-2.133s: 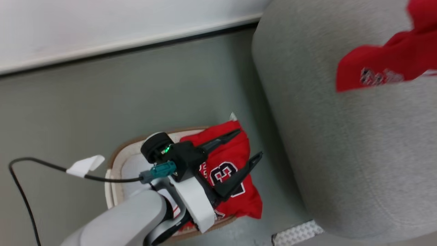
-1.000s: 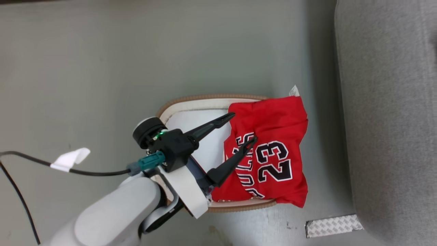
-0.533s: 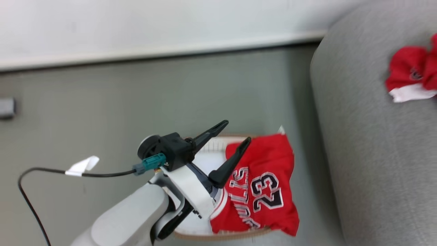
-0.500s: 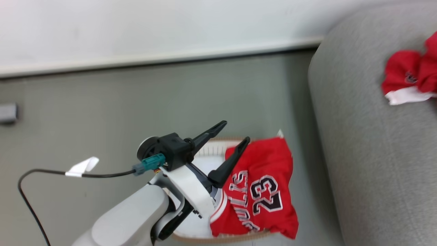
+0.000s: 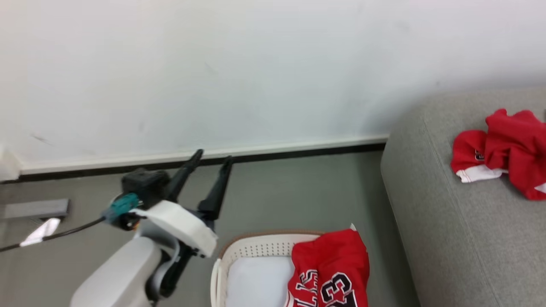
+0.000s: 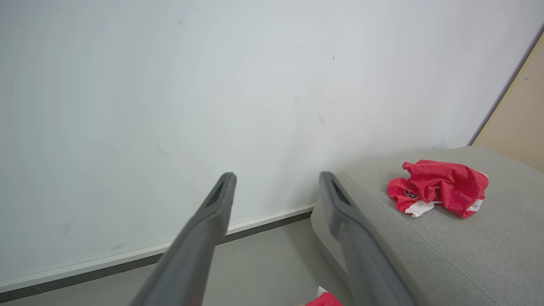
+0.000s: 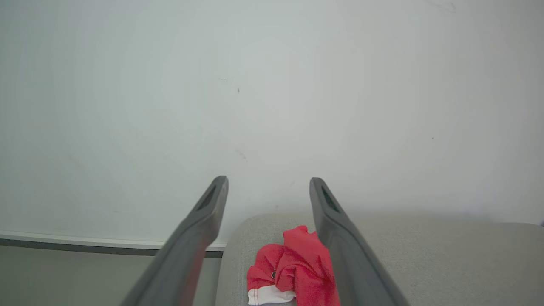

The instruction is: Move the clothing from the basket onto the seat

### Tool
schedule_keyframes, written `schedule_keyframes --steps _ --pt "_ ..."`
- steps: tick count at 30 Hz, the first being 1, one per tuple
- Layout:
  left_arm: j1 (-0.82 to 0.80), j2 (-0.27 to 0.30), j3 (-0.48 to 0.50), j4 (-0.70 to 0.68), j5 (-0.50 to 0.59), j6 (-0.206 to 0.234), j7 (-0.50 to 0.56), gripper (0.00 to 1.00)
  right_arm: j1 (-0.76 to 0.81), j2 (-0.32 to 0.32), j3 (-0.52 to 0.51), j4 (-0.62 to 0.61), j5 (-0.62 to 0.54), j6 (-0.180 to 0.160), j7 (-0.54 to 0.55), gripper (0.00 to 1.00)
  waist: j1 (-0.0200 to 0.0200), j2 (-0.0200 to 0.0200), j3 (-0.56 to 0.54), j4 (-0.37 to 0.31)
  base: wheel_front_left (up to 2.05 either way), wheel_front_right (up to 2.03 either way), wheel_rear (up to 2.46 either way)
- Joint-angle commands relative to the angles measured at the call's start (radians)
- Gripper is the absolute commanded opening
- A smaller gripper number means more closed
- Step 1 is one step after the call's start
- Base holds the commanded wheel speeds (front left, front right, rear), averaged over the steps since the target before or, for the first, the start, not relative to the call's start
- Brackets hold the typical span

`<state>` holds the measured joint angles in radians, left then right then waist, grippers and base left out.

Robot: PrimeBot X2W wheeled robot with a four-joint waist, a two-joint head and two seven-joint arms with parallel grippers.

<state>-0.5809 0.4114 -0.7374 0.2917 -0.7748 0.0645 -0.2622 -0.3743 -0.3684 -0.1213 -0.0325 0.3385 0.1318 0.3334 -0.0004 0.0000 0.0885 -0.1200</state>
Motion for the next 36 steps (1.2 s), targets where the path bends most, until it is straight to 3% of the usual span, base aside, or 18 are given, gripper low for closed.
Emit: schedule_keyframes --steps 1,9,18,25,36 --pt "0.021 0.009 0.009 0.005 -0.007 0.004 -0.001 1.0 0.02 0.004 0.005 -0.002 -0.001 -0.002 -0.009 1.0 0.0004 0.0 -0.031 0.023 0.0 0.0 0.0" --pt "0.163 0.021 0.214 -0.026 0.035 0.057 -0.002 1.0 0.082 0.063 0.099 0.056 0.034 -0.002 -0.218 1.0 0.0004 0.0 -0.077 0.067 0.0 0.0 0.0" --pt "0.374 -0.049 0.481 -0.082 0.158 0.073 -0.002 1.0 0.194 0.115 0.169 0.154 0.052 -0.002 -0.471 1.0 0.0004 0.0 -0.099 0.096 0.0 0.0 0.0" --pt "0.499 -0.166 0.641 -0.129 0.283 -0.011 -0.002 1.0 0.304 0.17 0.204 0.215 0.046 -0.002 -0.581 1.0 0.0004 0.0 -0.123 0.113 0.0 0.0 0.0" --pt "0.604 -0.293 0.787 -0.108 0.481 -0.115 -0.002 1.0 0.395 0.251 0.203 0.202 -0.049 -0.002 -0.599 1.0 0.0004 0.0 -0.136 0.108 0.0 0.0 0.0"
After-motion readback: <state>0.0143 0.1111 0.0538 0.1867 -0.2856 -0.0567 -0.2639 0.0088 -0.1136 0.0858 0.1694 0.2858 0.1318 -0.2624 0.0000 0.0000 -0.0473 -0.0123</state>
